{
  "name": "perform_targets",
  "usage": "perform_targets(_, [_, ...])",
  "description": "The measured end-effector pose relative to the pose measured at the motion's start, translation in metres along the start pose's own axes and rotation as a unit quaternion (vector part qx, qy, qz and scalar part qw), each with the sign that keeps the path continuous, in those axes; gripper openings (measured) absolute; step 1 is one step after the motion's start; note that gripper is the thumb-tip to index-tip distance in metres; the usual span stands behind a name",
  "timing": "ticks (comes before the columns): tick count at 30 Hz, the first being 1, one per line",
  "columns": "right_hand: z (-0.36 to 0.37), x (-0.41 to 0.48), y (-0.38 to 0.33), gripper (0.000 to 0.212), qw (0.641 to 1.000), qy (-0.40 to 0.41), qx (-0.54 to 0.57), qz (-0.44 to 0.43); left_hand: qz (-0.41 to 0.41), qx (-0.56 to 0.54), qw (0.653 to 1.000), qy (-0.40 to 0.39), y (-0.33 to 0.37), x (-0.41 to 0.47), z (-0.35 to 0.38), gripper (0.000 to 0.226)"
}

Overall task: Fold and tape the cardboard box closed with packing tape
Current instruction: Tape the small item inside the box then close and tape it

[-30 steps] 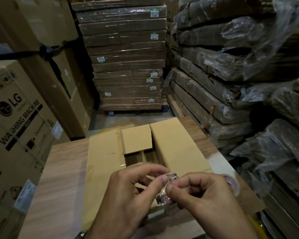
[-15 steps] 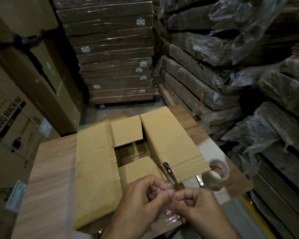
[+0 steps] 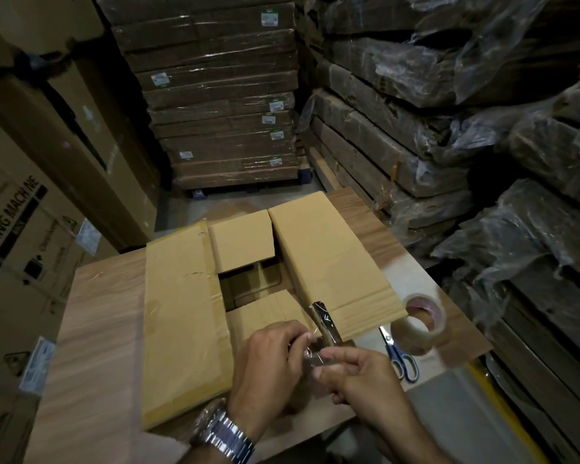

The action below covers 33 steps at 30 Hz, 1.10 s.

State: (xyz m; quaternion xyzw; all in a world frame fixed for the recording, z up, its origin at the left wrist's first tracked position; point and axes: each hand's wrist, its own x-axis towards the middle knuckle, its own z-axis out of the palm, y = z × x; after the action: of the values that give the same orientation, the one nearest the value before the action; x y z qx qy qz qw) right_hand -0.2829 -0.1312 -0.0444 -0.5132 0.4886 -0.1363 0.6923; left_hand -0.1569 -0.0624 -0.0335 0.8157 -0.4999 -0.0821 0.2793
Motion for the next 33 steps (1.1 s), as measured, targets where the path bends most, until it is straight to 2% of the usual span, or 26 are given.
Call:
perform_targets(4, [-0.001, 0.014, 0.005, 0.026, 0.999, 0.042, 0.006, 0.001, -0.003, 0.035, 0.999, 0.016, -0.009, 0.010, 0.013, 0.017])
perform_targets(7, [-0.005, 0.024, 0.006, 0.012, 1.000, 0.003, 0.018, 0.026, 0.011, 0.045, 0.999, 0.017, -0.016, 0.017, 0.018, 0.018])
perform_targets(13, [-0.007, 0.044, 0.010, 0.009, 0.996, -0.008, 0.064, 0.069, 0.011, 0.045, 0.999, -0.012, -0.028, 0.032, 0.034, 0.023])
perform_targets(19, [-0.008, 0.054, 0.018, 0.009, 0.994, -0.013, 0.060, 0.094, -0.040, 0.032, 0.998, -0.044, -0.041, 0.040, 0.049, 0.021])
perform_targets(24, [-0.005, 0.062, 0.027, 0.012, 0.993, 0.012, 0.070, 0.099, -0.035, 0.063, 0.996, -0.051, -0.043, 0.043, 0.059, 0.024])
perform_targets(28, [-0.006, 0.067, 0.033, 0.028, 0.991, 0.031, 0.084, 0.102, -0.038, 0.056, 0.996, -0.056, -0.047, 0.045, 0.064, 0.020])
perform_targets(33, [-0.003, 0.073, 0.039, 0.029, 0.990, 0.047, 0.096, 0.094, -0.059, 0.046, 0.996, -0.057, -0.048, 0.044, 0.068, 0.014])
